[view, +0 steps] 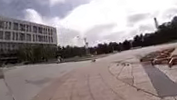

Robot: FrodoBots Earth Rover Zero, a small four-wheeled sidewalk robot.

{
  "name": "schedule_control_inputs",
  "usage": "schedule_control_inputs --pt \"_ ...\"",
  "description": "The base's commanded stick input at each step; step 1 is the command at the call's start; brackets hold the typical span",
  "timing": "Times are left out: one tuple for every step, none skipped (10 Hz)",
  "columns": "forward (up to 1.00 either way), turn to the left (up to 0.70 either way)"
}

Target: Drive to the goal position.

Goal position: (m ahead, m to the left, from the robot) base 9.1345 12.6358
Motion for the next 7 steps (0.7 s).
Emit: schedule_control_inputs --pt "0.7 0.0" --pt "0.7 0.0" --pt "0.7 0.0" --pt "0.7 0.05" --pt "0.7 0.12" --pt "0.7 0.19" --pt "0.7 0.34"
